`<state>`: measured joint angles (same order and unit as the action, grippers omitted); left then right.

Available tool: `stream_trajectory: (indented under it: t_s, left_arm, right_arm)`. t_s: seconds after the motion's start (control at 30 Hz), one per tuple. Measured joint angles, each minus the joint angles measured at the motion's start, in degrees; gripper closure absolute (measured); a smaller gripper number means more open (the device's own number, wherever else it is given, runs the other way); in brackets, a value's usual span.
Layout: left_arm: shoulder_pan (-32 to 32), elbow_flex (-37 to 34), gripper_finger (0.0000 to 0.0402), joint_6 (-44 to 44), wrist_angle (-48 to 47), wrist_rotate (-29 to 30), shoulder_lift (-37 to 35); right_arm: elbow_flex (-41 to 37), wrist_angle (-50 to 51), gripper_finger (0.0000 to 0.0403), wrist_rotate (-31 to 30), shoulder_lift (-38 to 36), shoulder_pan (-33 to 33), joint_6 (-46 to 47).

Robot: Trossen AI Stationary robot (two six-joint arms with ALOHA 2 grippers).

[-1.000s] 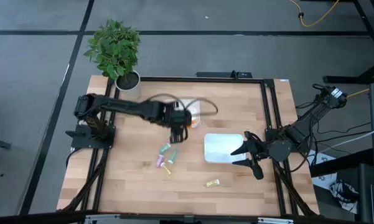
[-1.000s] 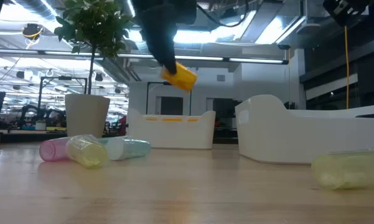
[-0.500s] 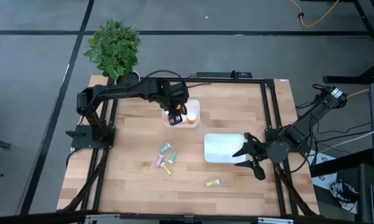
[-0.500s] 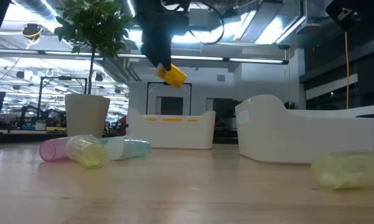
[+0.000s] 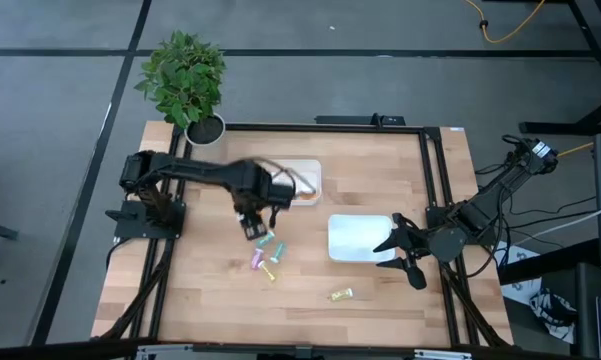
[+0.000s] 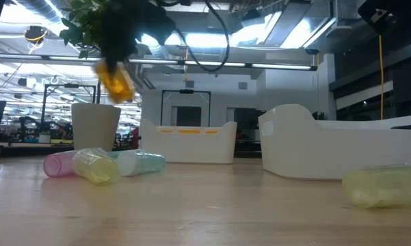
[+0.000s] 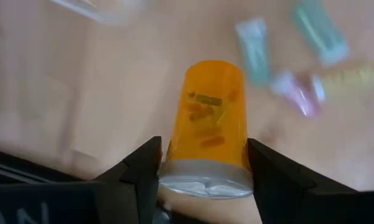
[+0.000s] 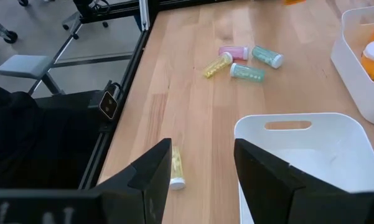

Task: Pick and place medicine bottles into bin by pill shape (circle, oval)
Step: Put the large orange pill bottle into the top white bin

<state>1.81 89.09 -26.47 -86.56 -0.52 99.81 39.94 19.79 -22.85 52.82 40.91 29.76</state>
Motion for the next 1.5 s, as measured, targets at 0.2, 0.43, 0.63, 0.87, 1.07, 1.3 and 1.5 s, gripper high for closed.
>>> stream_trajectory:
  t_s: [0.2, 0.43, 0.63, 0.87, 1.07, 1.3, 1.5]
  left_arm:
    - [5.3, -9.0, 0.0213, -2.5, 0.9, -5.6, 0.0]
    - [8.3, -19.9, 0.0213, -7.5, 7.9, -13.7, 0.0]
    - [11.6, -23.4, 0.0213, -7.6, 11.1, -16.0, 0.0]
    - [12.7, -25.4, 0.0213, -10.6, 13.1, -18.0, 0.0]
    - [12.2, -25.4, 0.0213, -11.6, 13.5, -16.9, 0.3]
    - [11.9, -25.4, 0.0213, -10.7, 13.1, -17.1, 3.5]
    - [11.9, -25.4, 0.0200, -11.0, 13.0, -17.3, 3.8]
  right_arm:
    - [0.0, -0.2, 0.0227, 0.0, 0.0, 0.0, 0.0]
    - [0.0, -0.3, 0.0227, -2.4, 0.0, 0.0, 0.0]
    - [0.0, -0.3, 0.0227, -2.3, 0.0, 0.0, 0.1]
    - [0.0, -0.2, 0.0227, -2.3, 0.0, 0.0, 0.1]
    - [0.0, -0.2, 0.0227, -2.8, 0.0, 0.0, 0.1]
    - [0.0, -0.2, 0.0227, -2.9, 0.0, 0.0, 0.1]
    - [0.0, -0.2, 0.0227, -3.0, 0.0, 0.0, 0.1]
